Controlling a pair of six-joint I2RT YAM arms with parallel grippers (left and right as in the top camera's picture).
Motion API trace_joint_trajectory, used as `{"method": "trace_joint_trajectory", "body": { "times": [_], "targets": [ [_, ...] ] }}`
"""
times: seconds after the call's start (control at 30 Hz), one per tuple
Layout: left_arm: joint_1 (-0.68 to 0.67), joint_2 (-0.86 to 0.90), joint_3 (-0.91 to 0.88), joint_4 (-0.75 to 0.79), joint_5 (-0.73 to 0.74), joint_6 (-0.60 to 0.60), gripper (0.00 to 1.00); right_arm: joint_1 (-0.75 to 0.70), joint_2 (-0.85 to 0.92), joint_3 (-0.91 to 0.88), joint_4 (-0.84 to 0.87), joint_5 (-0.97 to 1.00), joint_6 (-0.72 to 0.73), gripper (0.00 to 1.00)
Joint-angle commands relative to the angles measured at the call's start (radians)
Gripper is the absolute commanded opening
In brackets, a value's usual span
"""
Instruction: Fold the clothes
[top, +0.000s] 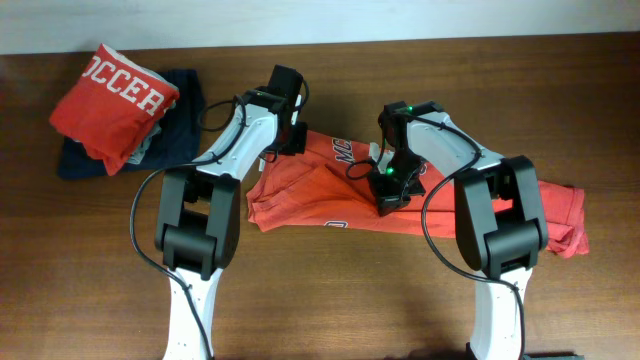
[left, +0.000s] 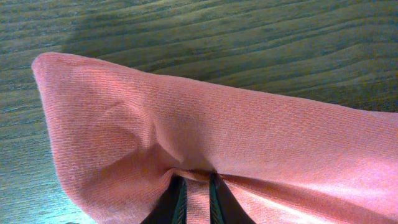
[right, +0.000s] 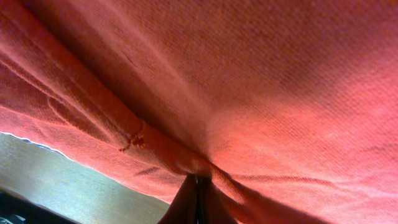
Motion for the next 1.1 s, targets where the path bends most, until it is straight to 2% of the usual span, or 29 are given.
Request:
{"method": "trace_joint_trajectory", "body": {
  "times": [0.0,0.33,0.8,1.07],
  "targets": [
    [0.009,0.011,0.019,-0.003,-0.015,0.013,0.14,0.004,-0.06,0.019,-0.006,0.013,-0.002,0.04],
    [0.009,0.011,0.019,-0.004,-0.015,0.013,0.14,-0.045,-0.062,0.018,-0.028,0.017,-0.002,0.04],
    [0.009,0.011,0.019,-0.004,-0.015,0.013,0.14,-0.094,-0.062,0.018,0.054,0.004,-0.002,0.04],
    [0.009,0.011,0.019,-0.004,-0.015,0.013,0.14,-0.089,-0.061,0.018,0.138,-0.074,-0.002,0.04]
  ]
}}
